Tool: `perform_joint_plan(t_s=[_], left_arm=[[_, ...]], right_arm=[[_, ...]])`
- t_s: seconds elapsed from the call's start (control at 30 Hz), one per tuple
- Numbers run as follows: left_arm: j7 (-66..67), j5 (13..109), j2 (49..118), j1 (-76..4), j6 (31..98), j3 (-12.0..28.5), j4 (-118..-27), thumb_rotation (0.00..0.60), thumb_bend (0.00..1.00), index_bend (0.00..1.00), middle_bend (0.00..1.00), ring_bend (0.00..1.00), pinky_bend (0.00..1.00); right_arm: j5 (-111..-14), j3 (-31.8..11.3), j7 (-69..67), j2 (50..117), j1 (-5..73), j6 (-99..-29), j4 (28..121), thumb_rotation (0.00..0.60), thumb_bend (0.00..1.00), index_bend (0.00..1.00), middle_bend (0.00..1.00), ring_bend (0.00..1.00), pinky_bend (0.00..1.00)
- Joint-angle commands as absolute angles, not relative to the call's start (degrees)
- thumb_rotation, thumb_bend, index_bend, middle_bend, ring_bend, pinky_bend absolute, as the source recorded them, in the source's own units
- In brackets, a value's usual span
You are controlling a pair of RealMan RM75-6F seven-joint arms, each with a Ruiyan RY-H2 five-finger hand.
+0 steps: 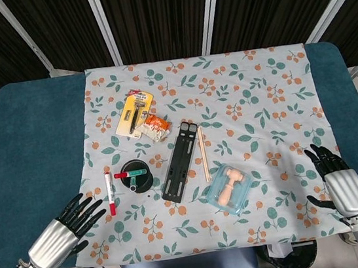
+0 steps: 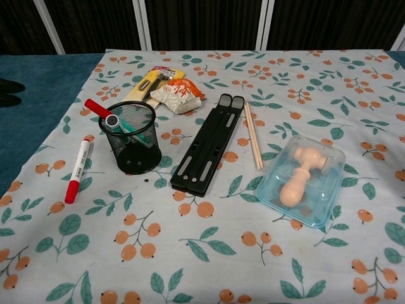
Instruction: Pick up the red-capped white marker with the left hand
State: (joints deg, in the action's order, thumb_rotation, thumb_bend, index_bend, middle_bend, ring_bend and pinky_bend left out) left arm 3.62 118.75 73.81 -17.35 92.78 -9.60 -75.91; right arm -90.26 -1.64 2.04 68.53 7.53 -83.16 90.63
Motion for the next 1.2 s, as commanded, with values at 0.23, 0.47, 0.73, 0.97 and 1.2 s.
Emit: perform_joint_plan(t_s=[0.23, 0.47, 0.73, 0.97, 1.2], left_arm=[[1.8, 116.1, 72.9, -22.0, 86.0, -7.4, -75.0, 0.600, 0.11, 0.18, 0.15, 0.11, 0.15], [-0.6, 114.3, 73.8, -26.9, 79.0, -6.3, -73.0, 0.600, 0.15, 0.36, 0.36, 0.22, 0.25], [1.4, 112.3, 75.5, -31.1, 71.5, -5.5, -72.6, 0.600, 0.19, 0.42, 0.42, 0.23, 0.26], [4.2, 110.8, 77.1, -33.1, 67.1, -5.4, -71.5, 0.600, 0.19, 0.41, 0.39, 0.23, 0.25], [8.1, 109.7, 78.1, -34.7, 63.7, -5.1, -70.2, 0.600, 0.20, 0.39, 0.34, 0.23, 0.25]], right_arm=[[-89.6, -2.0, 1.9, 68.5, 7.5, -83.2, 90.7, 0.600, 0.16, 0.00, 0.00, 0.00, 0.18], [-89.2, -2.3, 1.8, 68.6, 7.6, -83.0, 90.6, 0.600, 0.16, 0.00, 0.00, 0.00, 0.18], [-89.5, -2.5, 1.3, 68.9, 7.7, -83.4, 90.1, 0.600, 0.16, 0.00, 0.00, 0.00, 0.18], [-89.4, -2.6, 1.0, 69.1, 7.8, -83.4, 90.0, 0.600, 0.16, 0.00, 0.00, 0.00, 0.18], [-89.3, -2.7, 0.8, 69.0, 7.8, -83.5, 89.9, 0.600, 0.16, 0.00, 0.00, 0.00, 0.18]])
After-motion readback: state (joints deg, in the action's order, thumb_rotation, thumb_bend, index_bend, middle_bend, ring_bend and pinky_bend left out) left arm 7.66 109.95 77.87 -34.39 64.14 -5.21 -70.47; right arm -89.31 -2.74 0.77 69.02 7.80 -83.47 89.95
